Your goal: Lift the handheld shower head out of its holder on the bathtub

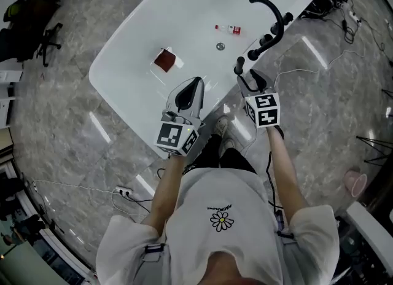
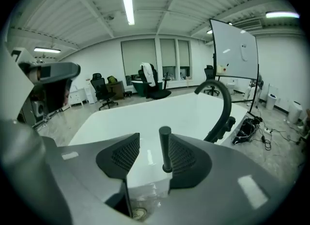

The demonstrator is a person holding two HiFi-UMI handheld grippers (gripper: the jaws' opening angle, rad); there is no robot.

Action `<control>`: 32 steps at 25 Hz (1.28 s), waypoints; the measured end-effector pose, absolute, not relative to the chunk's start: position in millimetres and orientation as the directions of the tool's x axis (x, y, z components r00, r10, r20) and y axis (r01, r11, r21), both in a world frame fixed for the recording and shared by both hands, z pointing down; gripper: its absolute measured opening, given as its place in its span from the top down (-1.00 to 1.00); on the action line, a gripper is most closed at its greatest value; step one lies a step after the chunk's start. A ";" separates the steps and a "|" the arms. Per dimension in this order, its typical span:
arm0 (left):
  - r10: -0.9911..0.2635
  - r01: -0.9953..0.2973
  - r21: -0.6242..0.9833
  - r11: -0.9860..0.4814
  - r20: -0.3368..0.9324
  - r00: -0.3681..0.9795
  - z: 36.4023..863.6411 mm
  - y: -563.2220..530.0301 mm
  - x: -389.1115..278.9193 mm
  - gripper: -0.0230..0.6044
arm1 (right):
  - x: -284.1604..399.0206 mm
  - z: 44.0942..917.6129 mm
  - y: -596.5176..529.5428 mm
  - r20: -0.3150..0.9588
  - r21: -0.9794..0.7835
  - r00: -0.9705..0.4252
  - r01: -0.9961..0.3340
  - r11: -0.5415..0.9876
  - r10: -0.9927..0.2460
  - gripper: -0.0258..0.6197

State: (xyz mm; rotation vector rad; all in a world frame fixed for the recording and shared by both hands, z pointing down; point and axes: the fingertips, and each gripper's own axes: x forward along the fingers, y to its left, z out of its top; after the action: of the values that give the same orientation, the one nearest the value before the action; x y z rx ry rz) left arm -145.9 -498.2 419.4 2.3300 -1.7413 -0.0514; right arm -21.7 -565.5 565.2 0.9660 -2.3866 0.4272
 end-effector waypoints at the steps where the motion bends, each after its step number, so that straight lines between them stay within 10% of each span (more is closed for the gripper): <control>1: -0.949 -0.943 0.203 -0.265 0.117 0.292 428.4 -504.7 -150.8 0.93 | -23.9 585.7 -575.7 0.597 -0.085 -0.592 -0.717 0.691 -0.541 0.31; 16: -0.945 -0.952 0.242 -0.188 0.220 0.243 501.1 -519.6 -175.2 0.93 | -35.7 744.4 -627.4 0.749 -0.095 -0.469 -0.776 0.624 -0.469 0.32; 32: -0.964 -0.961 0.223 -0.165 0.171 0.205 489.8 -510.2 -194.0 0.93 | -36.7 713.4 -638.9 0.672 -0.076 -0.473 -0.809 0.582 -0.570 0.44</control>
State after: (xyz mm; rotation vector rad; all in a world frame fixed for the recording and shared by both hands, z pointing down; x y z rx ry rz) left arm -194.0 -510.2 489.8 2.2027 -1.8190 -0.0143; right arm -36.7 -638.9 713.4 1.0927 -2.2121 0.5197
